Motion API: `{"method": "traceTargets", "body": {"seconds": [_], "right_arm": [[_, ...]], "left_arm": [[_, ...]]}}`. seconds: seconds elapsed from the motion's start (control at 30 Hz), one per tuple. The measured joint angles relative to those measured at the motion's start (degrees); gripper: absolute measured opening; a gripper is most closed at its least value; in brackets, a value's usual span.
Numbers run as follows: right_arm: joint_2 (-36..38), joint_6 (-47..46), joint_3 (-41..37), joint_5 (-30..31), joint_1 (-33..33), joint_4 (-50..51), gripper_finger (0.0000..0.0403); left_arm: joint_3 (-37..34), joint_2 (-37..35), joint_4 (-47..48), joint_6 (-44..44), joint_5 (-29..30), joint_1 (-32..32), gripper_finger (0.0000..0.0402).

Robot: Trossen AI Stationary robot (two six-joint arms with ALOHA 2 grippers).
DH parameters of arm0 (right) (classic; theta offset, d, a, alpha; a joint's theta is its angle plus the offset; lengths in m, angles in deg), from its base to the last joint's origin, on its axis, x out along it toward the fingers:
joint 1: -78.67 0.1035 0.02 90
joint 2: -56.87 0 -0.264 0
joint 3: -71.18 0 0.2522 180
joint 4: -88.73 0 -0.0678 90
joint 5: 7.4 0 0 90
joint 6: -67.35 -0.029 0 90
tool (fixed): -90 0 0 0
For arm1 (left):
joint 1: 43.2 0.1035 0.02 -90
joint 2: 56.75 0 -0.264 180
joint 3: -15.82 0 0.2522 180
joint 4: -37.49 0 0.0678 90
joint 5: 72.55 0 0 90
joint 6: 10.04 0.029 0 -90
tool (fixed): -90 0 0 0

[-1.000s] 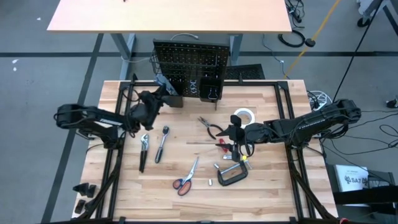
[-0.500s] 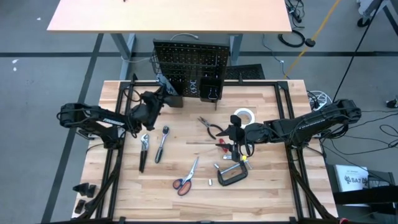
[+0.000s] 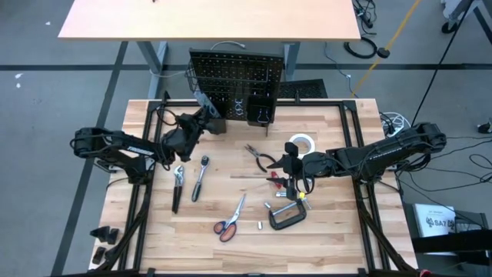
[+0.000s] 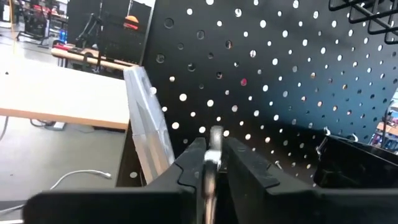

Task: Hang tools onto peg board
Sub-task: Put the wrench into the left black bin on the peg board, then put the black ratchet wrench into the left black bin on the peg board

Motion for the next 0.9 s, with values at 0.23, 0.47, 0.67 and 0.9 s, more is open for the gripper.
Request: {"method": "traceTargets", "body": {"seconds": [0.23, 0.47, 0.67, 0.9], "right_arm": [[0.00, 0.00, 0.00, -0.02, 0.02, 0.04, 0.0182], [0.00, -0.28, 0.00, -0.04, 0.01, 1.30, 0.0182], [0.02, -1.34, 0.00, -0.04, 0.02, 2.74, 0.0182], [0.02, -2.49, 0.00, -0.04, 0.13, 2.90, 0.0182]], "left_arm": [[0.00, 0.00, 0.51, 0.00, -0.05, -0.16, 0.0104], [0.00, -0.61, 5.07, 1.34, -2.31, -1.35, 0.0151], [0.00, -3.42, 5.86, 10.54, -2.38, -6.35, 0.0159], [0.04, -10.06, 22.37, 6.26, -1.95, -15.39, 0.0160]]}}
